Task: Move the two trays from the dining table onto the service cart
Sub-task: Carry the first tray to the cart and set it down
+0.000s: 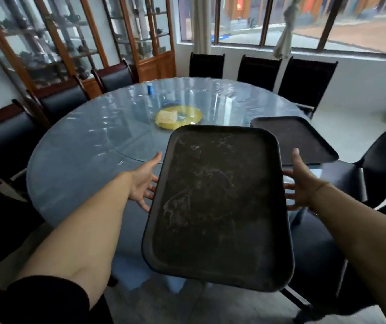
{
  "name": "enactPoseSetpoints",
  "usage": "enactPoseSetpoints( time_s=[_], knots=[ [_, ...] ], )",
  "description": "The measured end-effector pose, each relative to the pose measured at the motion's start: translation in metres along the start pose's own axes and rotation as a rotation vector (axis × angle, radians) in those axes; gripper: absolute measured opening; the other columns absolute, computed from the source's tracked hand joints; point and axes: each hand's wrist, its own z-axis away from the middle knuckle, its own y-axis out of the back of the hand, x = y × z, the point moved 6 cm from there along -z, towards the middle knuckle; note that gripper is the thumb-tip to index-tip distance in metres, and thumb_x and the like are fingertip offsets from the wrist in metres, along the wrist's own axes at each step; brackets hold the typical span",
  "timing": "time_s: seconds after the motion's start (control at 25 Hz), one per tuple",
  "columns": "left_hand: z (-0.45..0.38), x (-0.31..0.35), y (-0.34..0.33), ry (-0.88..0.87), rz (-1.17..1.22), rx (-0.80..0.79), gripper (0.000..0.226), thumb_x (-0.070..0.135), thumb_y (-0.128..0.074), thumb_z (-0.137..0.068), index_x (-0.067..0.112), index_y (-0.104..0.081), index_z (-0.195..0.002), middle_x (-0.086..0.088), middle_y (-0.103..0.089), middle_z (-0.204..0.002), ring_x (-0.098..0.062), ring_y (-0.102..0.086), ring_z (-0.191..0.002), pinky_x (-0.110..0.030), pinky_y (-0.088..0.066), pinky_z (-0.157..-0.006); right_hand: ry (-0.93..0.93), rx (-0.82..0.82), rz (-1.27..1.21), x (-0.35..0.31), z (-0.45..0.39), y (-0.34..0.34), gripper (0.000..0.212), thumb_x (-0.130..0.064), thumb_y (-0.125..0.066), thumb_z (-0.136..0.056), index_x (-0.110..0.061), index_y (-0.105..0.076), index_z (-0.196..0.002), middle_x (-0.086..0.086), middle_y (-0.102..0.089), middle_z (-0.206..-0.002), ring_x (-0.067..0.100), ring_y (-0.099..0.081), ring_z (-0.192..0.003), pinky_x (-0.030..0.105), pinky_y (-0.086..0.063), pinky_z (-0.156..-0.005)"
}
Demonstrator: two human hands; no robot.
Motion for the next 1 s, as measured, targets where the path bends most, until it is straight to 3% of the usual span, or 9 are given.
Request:
enactPoseSetpoints(
  time_s=[0.08,0.2,0.36,0.44,0.6,0.68,0.8,0.88,1.0],
  knots=[
    [0.004,0.013,-0.043,-0.033,-0.052,-0.043,0.109,0.096,-0.027,-0.069,0.011,-0.054,-0.133,-0.019,-0.058,-0.131,-0.036,-0.052,-0.122,-0.071,-0.03,-0.105,0.028,0.046,-0.06,0.011,0.019,0.046,0.093,-0.095,-0.027,-0.066,-0.023,-0.062,-0.112,0.008,-0.058,-0.106,0.028,-0.055,-0.093,0.047,-0.044,-0.074],
    [0.013,0.031,-0.115,-0.076,-0.123,-0.103,0.105,0.096,-0.027,-0.069,0.012,-0.056,-0.126,-0.018,-0.059,-0.127,-0.036,-0.053,-0.12,-0.069,-0.034,-0.1,0.062,0.117,-0.14,0.029,0.052,0.121,0.094,-0.095,-0.026,-0.067,-0.018,-0.064,-0.104,0.01,-0.061,-0.106,0.03,-0.057,-0.099,0.049,-0.045,-0.087],
    [0.022,0.049,-0.22,-0.114,-0.227,-0.206,0.107,0.097,-0.027,-0.068,0.012,-0.061,-0.124,-0.018,-0.061,-0.128,-0.035,-0.055,-0.119,-0.064,-0.04,-0.096,0.095,0.235,-0.251,0.063,0.101,0.221,0.096,-0.093,-0.028,-0.069,-0.012,-0.066,-0.105,0.01,-0.061,-0.089,0.026,-0.056,-0.077,0.035,-0.046,-0.063],
    [0.029,0.056,-0.273,-0.126,-0.271,-0.259,0.107,0.096,-0.027,-0.07,0.012,-0.059,-0.129,-0.019,-0.06,-0.13,-0.035,-0.056,-0.119,-0.063,-0.039,-0.1,0.089,0.287,-0.294,0.083,0.127,0.268,0.104,-0.093,-0.027,-0.07,-0.01,-0.064,-0.12,0.004,-0.056,-0.084,0.021,-0.052,-0.072,0.029,-0.043,-0.061],
    [0.044,0.074,-0.375,-0.161,-0.381,-0.355,0.108,0.094,-0.03,-0.071,0.01,-0.053,-0.135,-0.019,-0.059,-0.13,-0.036,-0.056,-0.115,-0.065,-0.035,-0.104,0.052,0.43,-0.33,0.125,0.178,0.352,0.097,-0.096,-0.024,-0.066,-0.024,-0.057,-0.121,0.008,-0.057,-0.109,0.031,-0.054,-0.102,0.05,-0.041,-0.092],
    [0.05,0.086,-0.425,-0.186,-0.434,-0.405,0.106,0.093,-0.031,-0.072,0.01,-0.054,-0.135,-0.018,-0.06,-0.125,-0.034,-0.057,-0.11,-0.062,-0.038,-0.102,0.054,0.506,-0.388,0.142,0.201,0.389,0.095,-0.096,-0.026,-0.065,-0.024,-0.059,-0.116,0.007,-0.058,-0.111,0.031,-0.054,-0.104,0.053,-0.039,-0.096],
    [0.059,0.102,-0.501,-0.218,-0.519,-0.496,0.104,0.093,-0.029,-0.073,0.01,-0.058,-0.129,-0.016,-0.061,-0.116,-0.033,-0.058,-0.105,-0.059,-0.042,-0.096,0.051,0.631,-0.464,0.167,0.232,0.44,0.092,-0.096,-0.028,-0.063,-0.022,-0.063,-0.105,0.006,-0.057,-0.099,0.026,-0.054,-0.088,0.046,-0.043,-0.082],
    [0.061,0.111,-0.55,-0.234,-0.578,-0.558,0.101,0.092,-0.028,-0.074,0.009,-0.061,-0.121,-0.016,-0.062,-0.119,-0.034,-0.058,-0.111,-0.059,-0.041,-0.097,0.056,0.704,-0.517,0.181,0.248,0.47,0.092,-0.097,-0.029,-0.062,-0.022,-0.065,-0.103,0.005,-0.058,-0.099,0.025,-0.054,-0.087,0.044,-0.043,-0.081],
    [0.056,0.125,-0.621,-0.243,-0.663,-0.639,0.1,0.092,-0.029,-0.075,0.008,-0.06,-0.121,-0.017,-0.065,-0.116,-0.032,-0.06,-0.103,-0.058,-0.043,-0.095,0.051,0.796,-0.617,0.198,0.27,0.506,0.088,-0.095,-0.03,-0.065,-0.023,-0.064,-0.101,0.006,-0.059,-0.104,0.026,-0.055,-0.091,0.042,-0.044,-0.072]
  ],
)
